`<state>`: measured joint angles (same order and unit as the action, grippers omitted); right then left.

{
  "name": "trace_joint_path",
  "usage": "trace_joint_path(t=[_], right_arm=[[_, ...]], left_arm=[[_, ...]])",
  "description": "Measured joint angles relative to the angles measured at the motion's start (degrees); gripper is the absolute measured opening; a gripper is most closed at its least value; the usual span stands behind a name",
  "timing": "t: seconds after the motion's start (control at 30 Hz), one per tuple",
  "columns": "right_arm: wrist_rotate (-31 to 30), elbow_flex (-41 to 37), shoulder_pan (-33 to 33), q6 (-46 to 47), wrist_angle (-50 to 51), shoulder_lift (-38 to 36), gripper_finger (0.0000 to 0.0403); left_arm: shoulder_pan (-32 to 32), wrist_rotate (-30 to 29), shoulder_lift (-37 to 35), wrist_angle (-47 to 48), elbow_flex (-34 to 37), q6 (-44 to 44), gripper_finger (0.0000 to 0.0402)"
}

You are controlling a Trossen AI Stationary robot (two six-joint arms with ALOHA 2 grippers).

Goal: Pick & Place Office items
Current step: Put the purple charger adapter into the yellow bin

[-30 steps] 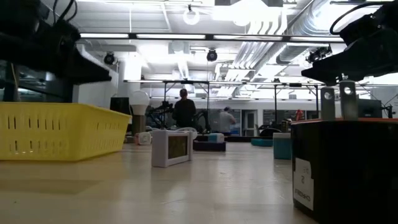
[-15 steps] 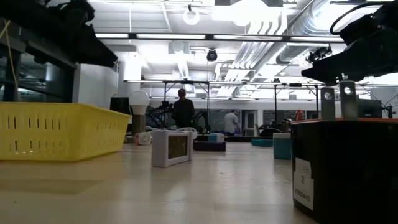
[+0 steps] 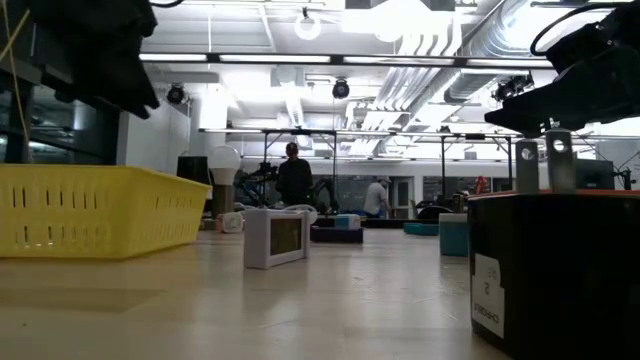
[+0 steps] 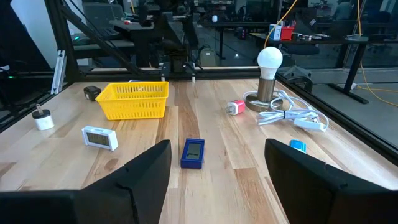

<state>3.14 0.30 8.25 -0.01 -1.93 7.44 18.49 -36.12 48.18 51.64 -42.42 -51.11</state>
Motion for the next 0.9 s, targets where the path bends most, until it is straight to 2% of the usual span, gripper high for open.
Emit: trace_joint_path(t=[0.4, 0.67, 0.9], right_arm=[[-0.01, 0.00, 0.00, 0.00, 0.01, 0.01, 0.0248], [-0.02, 0.00, 0.00, 0.00, 0.00, 0.00, 0.0248], [-0.02, 0.01, 0.00, 0.00, 0.01, 0.01, 0.0248]], left_arm=[[15.62, 0.78, 0.01, 11.55, -0.06, -24.72, 0.0258], [22.18, 2.40, 1.88, 12.25, -0.07, -26.57, 0.0258], [23.90, 8.58, 3.99, 12.32, -0.14, -27.16, 0.0258]])
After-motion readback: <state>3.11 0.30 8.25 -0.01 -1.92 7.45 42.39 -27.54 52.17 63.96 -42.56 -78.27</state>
